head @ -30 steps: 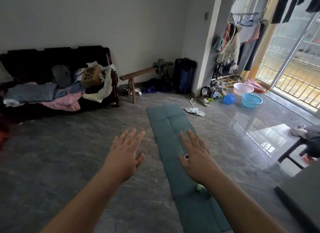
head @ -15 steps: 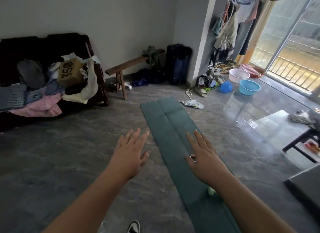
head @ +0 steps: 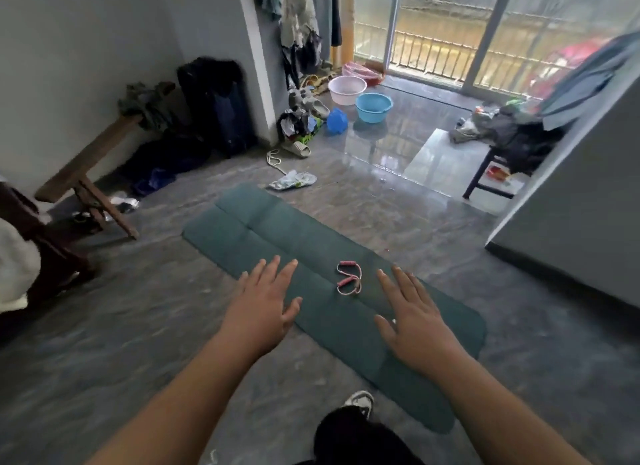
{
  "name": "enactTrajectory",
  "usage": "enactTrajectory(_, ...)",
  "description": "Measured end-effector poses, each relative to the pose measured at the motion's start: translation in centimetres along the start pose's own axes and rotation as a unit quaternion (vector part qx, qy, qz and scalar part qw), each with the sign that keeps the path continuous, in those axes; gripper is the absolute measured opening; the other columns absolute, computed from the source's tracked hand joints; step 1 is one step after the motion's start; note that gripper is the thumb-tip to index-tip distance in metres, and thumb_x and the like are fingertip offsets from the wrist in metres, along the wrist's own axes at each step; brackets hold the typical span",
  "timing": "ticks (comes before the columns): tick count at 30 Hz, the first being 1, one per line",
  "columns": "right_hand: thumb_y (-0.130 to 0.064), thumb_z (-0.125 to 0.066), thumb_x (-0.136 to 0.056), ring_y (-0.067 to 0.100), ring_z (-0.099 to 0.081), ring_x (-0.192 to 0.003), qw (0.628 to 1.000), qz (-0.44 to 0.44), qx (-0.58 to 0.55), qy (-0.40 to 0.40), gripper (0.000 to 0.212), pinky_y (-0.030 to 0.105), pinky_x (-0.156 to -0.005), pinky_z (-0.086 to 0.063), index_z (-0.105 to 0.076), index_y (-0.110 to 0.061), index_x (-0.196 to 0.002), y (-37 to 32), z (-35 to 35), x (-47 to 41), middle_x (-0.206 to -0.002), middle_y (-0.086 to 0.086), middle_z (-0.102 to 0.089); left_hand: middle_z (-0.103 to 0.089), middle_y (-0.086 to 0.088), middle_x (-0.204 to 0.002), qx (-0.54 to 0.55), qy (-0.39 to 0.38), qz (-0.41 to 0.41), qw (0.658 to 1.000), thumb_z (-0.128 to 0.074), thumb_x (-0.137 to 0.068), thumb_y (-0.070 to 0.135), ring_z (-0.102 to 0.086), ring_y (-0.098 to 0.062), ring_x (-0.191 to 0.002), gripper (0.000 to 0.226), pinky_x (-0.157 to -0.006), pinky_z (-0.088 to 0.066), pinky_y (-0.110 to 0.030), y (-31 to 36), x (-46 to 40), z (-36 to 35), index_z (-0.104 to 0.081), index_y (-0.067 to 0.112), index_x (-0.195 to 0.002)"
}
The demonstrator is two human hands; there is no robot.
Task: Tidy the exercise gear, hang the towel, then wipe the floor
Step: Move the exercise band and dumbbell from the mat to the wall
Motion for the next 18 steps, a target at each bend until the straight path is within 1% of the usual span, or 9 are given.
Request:
enactTrajectory(4, -0.043, -0.045, -0.096, 0.015, 0.011, -0.151, 0.996, -0.08, -0.035, 0.014, 0.075, 0.04, -0.124, -0.006, 0.001, -0.037, -0.155, 4.3, -0.4, -3.8, -0.165, -0.008, 0.009, -0.013, -0.001, -0.165, -0.006, -0.021, -0.045, 0.999, -0.044, -0.097, 0.05, -0.01, -0.023, -0.152, 0.068, -0.121, -0.01, -0.044, 1.8, -7.2, -1.4, -0.013, 0.033, -0.156)
enactTrajectory(7, -0.043, -0.044, -0.097, 0.014, 0.013, -0.15, 0.992, -0.115, -0.047, 0.011, 0.075, 0.042, -0.123, -0.007, 0.002, -0.037, -0.155, 7.2, -1.0, -7.3, -0.164, -0.008, 0.012, -0.011, -0.001, -0.165, -0.019, -0.06, -0.067, 0.996, -0.042, -0.098, 0.049, -0.009, -0.022, -0.152, 0.068, -0.121, -0.009, -0.042, 3.0, -12.4, -2.9, -0.011, 0.033, -0.156)
enactTrajectory(10, -0.04, -0.046, -0.097, 0.014, 0.011, -0.151, 0.989, -0.129, -0.064, 0.012, 0.075, 0.037, -0.123, -0.003, 0.0, -0.035, -0.156, 9.3, -2.0, -10.7, -0.165, -0.007, 0.01, -0.013, -0.002, -0.165, -0.015, -0.078, -0.095, 0.992, -0.035, -0.095, 0.053, -0.01, -0.022, -0.151, 0.068, -0.122, -0.01, -0.041, 3.8, -17.6, -4.7, -0.013, 0.032, -0.156)
enactTrajectory(12, -0.038, -0.047, -0.096, 0.014, 0.009, -0.151, 0.987, -0.143, -0.075, 0.017, 0.075, 0.035, -0.123, -0.002, -0.003, -0.034, -0.156, 11.0, -3.1, -13.0, -0.165, -0.006, 0.007, -0.02, -0.004, -0.163, 0.0, -0.078, -0.114, 0.99, -0.024, -0.086, 0.058, -0.017, -0.023, -0.15, 0.074, -0.121, -0.013, -0.042, 4.1, -21.3, -6.4, -0.022, 0.03, -0.155)
enactTrajectory(13, -0.038, -0.046, -0.096, 0.014, 0.008, -0.151, 0.985, -0.154, -0.078, 0.017, 0.074, 0.035, -0.123, -0.002, -0.004, -0.034, -0.156, 12.0, -3.9, -14.1, -0.165, -0.006, 0.006, -0.024, -0.004, -0.162, 0.01, -0.081, -0.122, 0.989, -0.022, -0.083, 0.058, -0.02, -0.024, -0.15, 0.077, -0.121, -0.016, -0.043, 4.1, -23.0, -7.7, -0.026, 0.028, -0.154)
enactTrajectory(16, -0.038, -0.042, -0.091, 0.016, 0.0, -0.152, 0.978, -0.19, -0.085, 0.029, 0.073, 0.031, -0.121, -0.002, -0.011, -0.031, -0.156, 15.5, -7.7, -17.3, -0.166, -0.003, -0.003, -0.034, -0.007, -0.158, 0.044, -0.077, -0.15, 0.985, -0.033, -0.086, 0.05, -0.031, -0.028, -0.145, 0.069, -0.117, -0.028, -0.049, 4.0, -27.9, -13.1, -0.038, 0.024, -0.149)
enactTrajectory(18, -0.034, -0.044, -0.088, 0.016, -0.006, -0.151, 0.973, -0.212, -0.084, 0.04, 0.074, 0.031, -0.121, -0.004, -0.016, -0.029, -0.156, 18.5, -11.4, -19.7, -0.165, -0.001, -0.011, -0.037, -0.008, -0.156, 0.064, -0.075, -0.164, 0.982, -0.039, -0.087, 0.046, -0.033, -0.027, -0.144, 0.065, -0.116, -0.03, -0.049, 3.7, -31.2, -18.2, -0.04, 0.023, -0.148)
Point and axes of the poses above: each hand's wrist, its own x-axis away from the middle knuckle, its own z-axis out of the back of the hand, y = z × x, the point moved 2 cm from there along -x, towards the middle knuckle
